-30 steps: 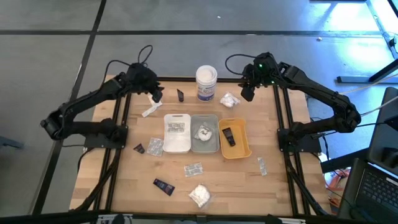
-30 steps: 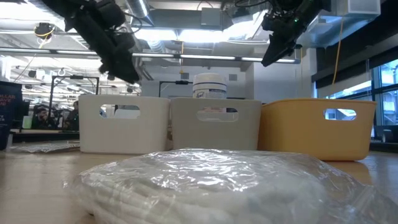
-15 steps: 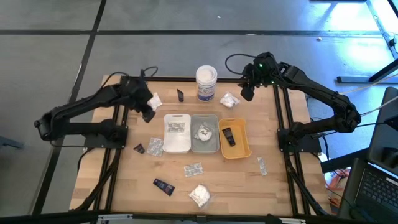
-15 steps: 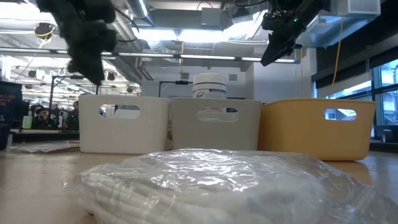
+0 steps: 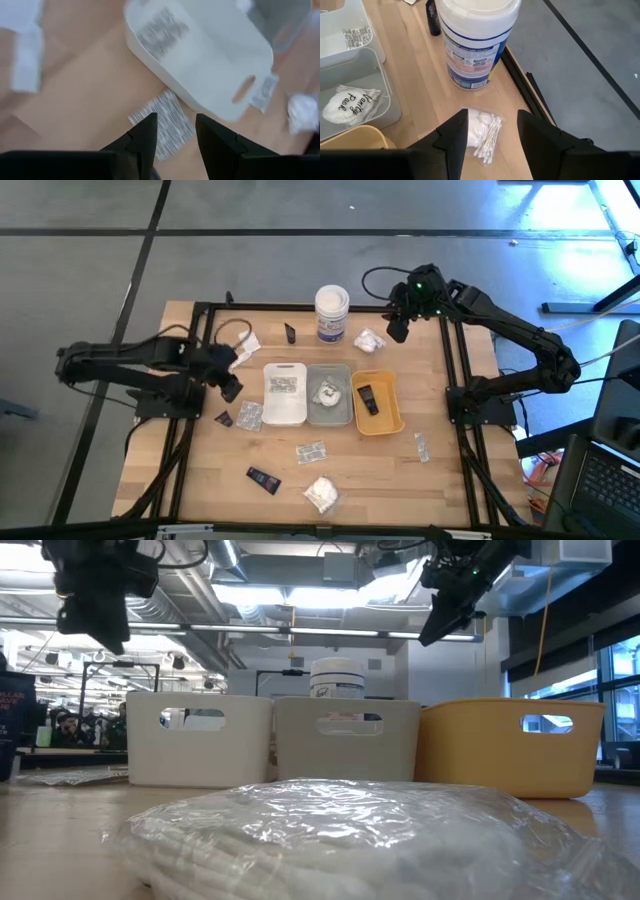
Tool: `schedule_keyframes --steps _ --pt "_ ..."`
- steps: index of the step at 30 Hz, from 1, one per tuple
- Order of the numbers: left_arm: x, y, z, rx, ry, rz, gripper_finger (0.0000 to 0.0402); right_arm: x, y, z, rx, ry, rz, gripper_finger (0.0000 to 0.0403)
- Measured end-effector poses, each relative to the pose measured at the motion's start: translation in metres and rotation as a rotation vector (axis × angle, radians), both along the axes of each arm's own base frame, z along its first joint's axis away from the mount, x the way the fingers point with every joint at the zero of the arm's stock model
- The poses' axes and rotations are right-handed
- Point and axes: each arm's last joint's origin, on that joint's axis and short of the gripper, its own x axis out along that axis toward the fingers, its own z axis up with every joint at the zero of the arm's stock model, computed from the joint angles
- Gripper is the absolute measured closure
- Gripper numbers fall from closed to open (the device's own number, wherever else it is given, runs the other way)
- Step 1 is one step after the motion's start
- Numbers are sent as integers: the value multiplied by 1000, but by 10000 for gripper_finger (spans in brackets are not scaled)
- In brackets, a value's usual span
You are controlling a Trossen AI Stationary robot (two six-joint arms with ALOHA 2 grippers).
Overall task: Pick & Place Travel size toiletries
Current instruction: Put the blue shave cream into the yellow bin
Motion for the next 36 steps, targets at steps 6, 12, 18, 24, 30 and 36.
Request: schedule_keyframes --steps 6,12,18,24,30,36 --pt "3 -28 -3 -99 32 -38 270 1 1 0 0 0 6 215" --pt "-2 -50 -4 -163 47 -57 270 1 1 0 0 1 7 216" --pt "-6 -66 -7 -220 103 -50 270 1 1 0 0 1 6 230" --pt "-13 -72 -13 -207 209 -24 270 1 1 0 0 0 6 238" --pt "-15 -72 -17 -174 256 0 270 1 1 0 12 -7 -8 233" --pt "-10 -75 -24 -125 327 6 270 1 1 0 14 -8 -10 221"
